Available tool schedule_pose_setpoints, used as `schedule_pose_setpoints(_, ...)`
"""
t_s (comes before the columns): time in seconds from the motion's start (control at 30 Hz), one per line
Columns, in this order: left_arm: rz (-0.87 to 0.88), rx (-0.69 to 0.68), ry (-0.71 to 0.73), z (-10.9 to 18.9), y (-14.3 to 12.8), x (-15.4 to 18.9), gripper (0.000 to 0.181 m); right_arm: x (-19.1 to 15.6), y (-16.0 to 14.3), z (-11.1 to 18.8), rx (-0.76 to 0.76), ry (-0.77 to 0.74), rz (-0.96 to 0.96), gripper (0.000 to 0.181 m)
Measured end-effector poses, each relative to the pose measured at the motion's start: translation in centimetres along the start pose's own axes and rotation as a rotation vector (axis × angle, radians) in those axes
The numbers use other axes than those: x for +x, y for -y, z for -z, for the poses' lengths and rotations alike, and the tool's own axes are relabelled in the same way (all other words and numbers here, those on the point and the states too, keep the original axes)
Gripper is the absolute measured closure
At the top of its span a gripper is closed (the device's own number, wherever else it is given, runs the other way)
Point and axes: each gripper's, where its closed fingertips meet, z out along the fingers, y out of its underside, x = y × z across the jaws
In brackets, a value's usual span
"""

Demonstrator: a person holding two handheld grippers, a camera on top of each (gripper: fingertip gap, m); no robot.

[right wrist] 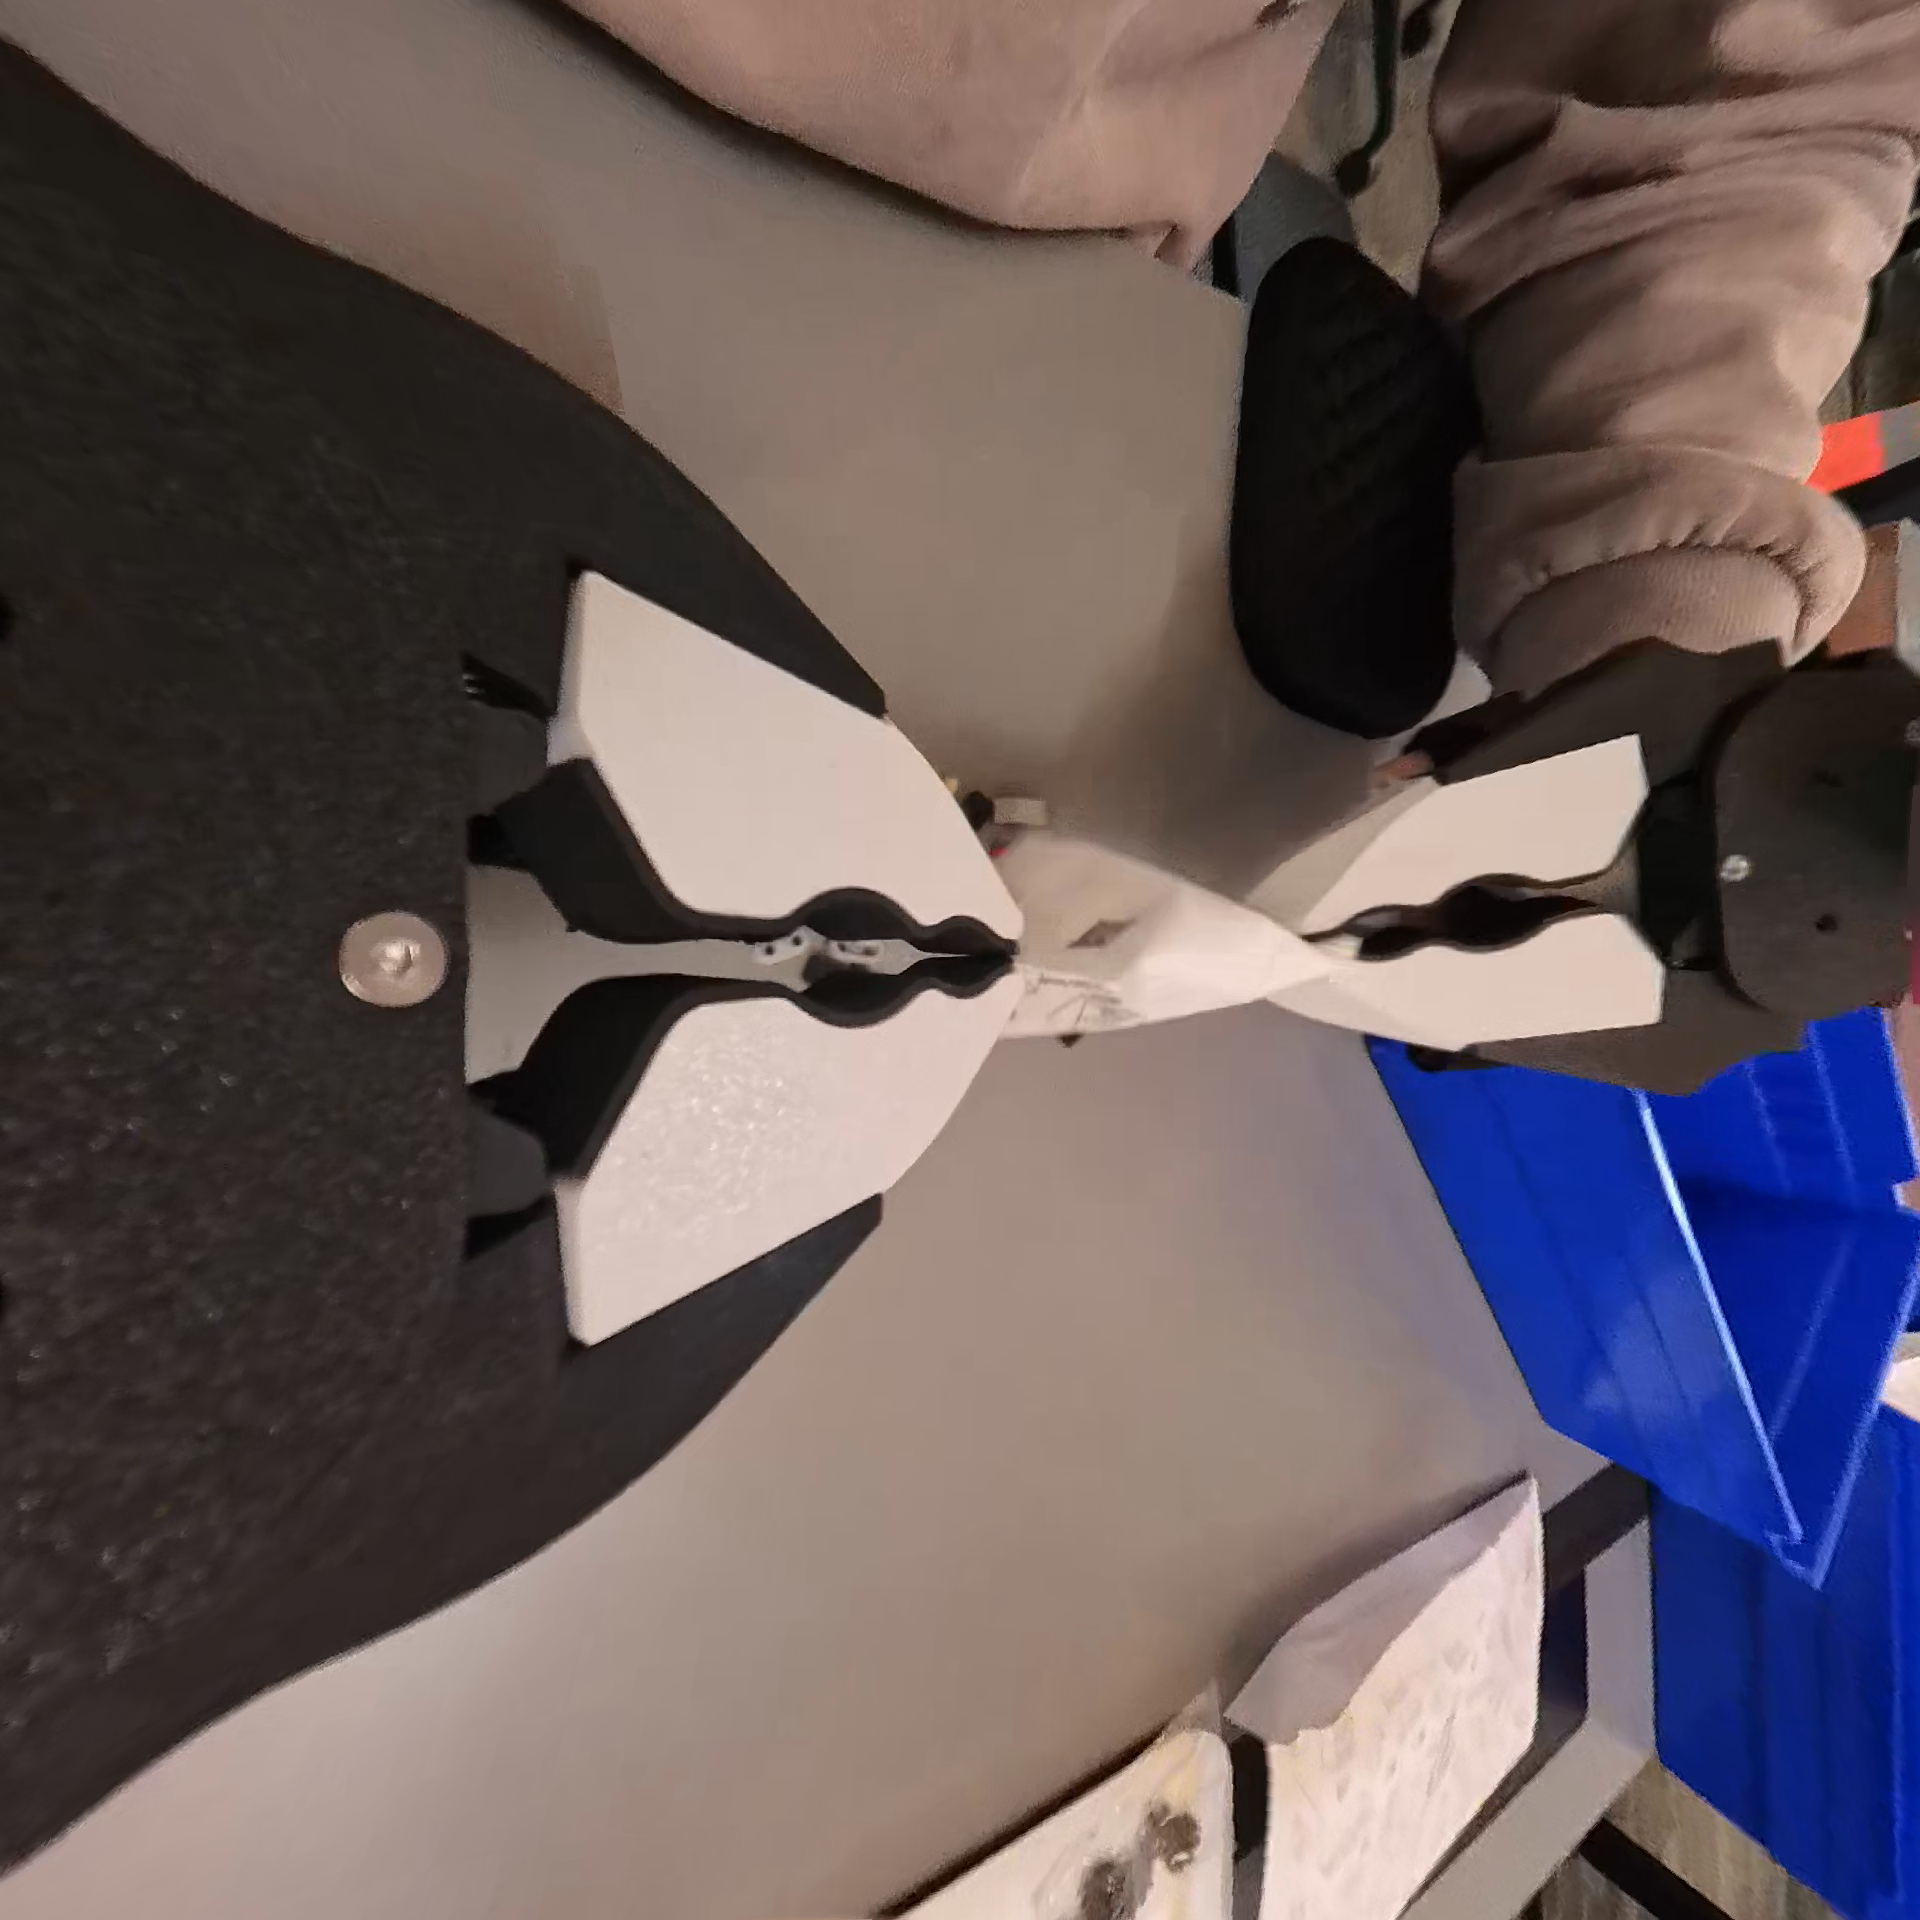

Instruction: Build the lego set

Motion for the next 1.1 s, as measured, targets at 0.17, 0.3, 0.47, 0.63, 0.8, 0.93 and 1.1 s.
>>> schedule_pose_setpoints(0.17,0.012,0.03,0.002,1.0,0.3,-0.5,0.181,0.2,-0.2,0.6,0.027,-0.014,-0.022,0.181)
schedule_pose_setpoints(0.3,-0.01,0.011,-0.019,-0.5,0.6,0.6,0.181,-0.5,-0.1,-0.2,0.018,0.01,-0.017,0.181)
schedule_pose_setpoints(0.47,-0.011,0.016,0.009,0.4,0.3,-0.4,0.181,0.4,-0.7,0.9,0.035,-0.032,-0.037,0.181)
schedule_pose_setpoints(0.63,-0.023,-0.033,0.034,-0.1,-0.4,-0.5,0.181,0.0,-1.6,0.6,0.01,-0.026,-0.038,0.181)
schedule_pose_setpoints(0.8,-0.038,-0.061,0.05,-0.3,-0.7,-0.3,0.181,-0.2,-1.9,0.4,0.004,-0.031,-0.033,0.181)
schedule_pose_setpoints(0.93,-0.046,-0.056,0.05,-0.7,-0.2,-0.1,0.181,-0.3,-1.5,-0.2,0.011,-0.036,-0.022,0.181)
schedule_pose_setpoints(1.1,-0.048,-0.053,0.046,-0.7,0.0,0.2,0.181,-0.2,-1.6,-0.3,0.016,-0.045,-0.02,0.181)
